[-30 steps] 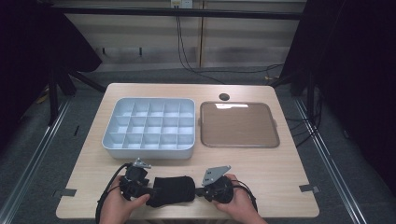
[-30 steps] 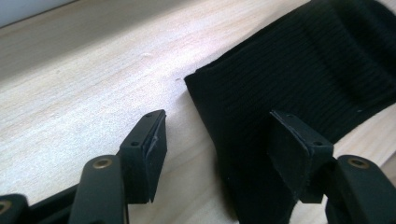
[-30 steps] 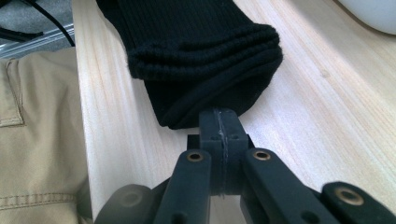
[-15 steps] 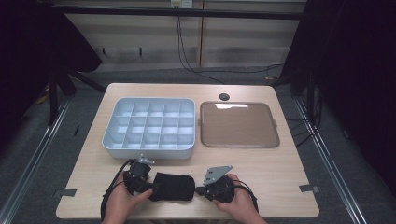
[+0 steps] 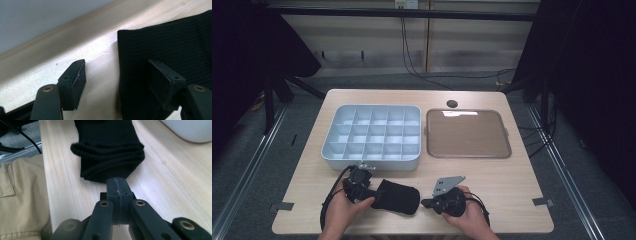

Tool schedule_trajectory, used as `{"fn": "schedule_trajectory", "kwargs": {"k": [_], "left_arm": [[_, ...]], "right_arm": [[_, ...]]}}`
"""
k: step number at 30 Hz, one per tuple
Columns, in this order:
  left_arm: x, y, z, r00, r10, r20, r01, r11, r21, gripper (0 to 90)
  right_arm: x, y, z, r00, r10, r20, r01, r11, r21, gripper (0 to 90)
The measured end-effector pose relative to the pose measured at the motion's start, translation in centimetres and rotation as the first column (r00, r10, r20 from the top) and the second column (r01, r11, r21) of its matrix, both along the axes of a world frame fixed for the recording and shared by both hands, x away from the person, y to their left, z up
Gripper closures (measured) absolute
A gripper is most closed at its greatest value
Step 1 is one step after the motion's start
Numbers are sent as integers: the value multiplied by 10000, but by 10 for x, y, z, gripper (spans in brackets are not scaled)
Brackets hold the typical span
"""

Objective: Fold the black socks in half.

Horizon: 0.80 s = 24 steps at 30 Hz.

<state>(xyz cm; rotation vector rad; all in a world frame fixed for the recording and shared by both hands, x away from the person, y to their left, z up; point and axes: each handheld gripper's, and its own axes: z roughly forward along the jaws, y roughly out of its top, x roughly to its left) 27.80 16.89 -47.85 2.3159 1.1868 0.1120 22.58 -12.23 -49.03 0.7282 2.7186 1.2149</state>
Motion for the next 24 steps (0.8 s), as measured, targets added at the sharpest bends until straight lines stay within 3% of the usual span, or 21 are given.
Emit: {"fn": "schedule_trajectory", "kwargs": {"k": [1,2,3,6,13,24], "left_arm": [[-2,4,3,10000,59,-79,-61,9996,-280,326],[-2,4,3,10000,59,-79,-61,9996,-280,329],[-5,8,7,9999,159,-58,-162,9980,-616,329],[-7,11,10,9998,202,-29,-203,9966,-794,333],[-16,15,10,9997,185,-135,-196,9965,-818,366],[-13,13,5,9986,327,-420,-353,9973,-637,471]], "right_arm": [[1,0,2,10000,21,-29,-21,10000,77,900],[1,0,2,10000,77,11,-77,9999,101,900],[2,1,2,10000,50,-14,-50,9999,102,900],[3,1,2,9999,111,-41,-111,9999,114,900],[3,2,8,9997,226,110,-229,9994,256,900],[1,8,6,9991,413,-3,-413,9990,165,900]]}}
